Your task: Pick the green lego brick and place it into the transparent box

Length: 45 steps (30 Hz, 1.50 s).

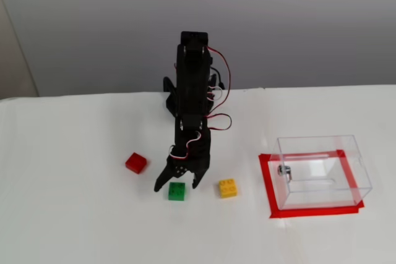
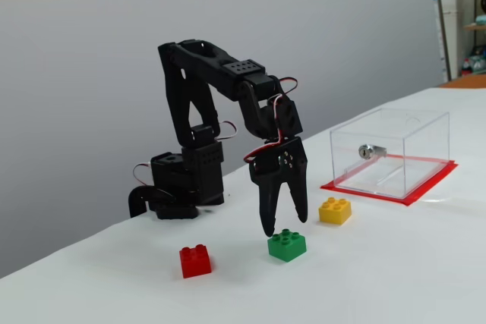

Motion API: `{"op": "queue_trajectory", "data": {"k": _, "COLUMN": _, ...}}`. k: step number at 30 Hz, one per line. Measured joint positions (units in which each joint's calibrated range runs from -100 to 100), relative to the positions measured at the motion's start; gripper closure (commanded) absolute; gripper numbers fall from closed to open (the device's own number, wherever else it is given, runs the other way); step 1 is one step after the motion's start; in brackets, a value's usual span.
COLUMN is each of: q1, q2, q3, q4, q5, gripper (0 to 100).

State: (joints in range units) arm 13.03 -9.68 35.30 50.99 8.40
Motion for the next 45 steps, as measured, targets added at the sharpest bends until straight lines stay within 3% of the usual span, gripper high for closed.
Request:
{"op": "queue_trajectory", "data": {"k": 31, "q1": 1.82, "q2": 9.47, "q3": -0.26, "q4": -2.06, "q5": 0.15, "gripper": 60}}
{"op": "queue_trajectory", "data": {"k": 37, "q1": 1.82, "q2": 9.47, "q3": -0.26, "q4": -2.06, "q5": 0.15, "gripper": 75}}
{"op": "queue_trajectory", "data": {"k": 45, "q1": 1.82, "q2": 9.47, "q3": -0.26, "q4": -2.06, "q5": 0.15, "gripper": 85}}
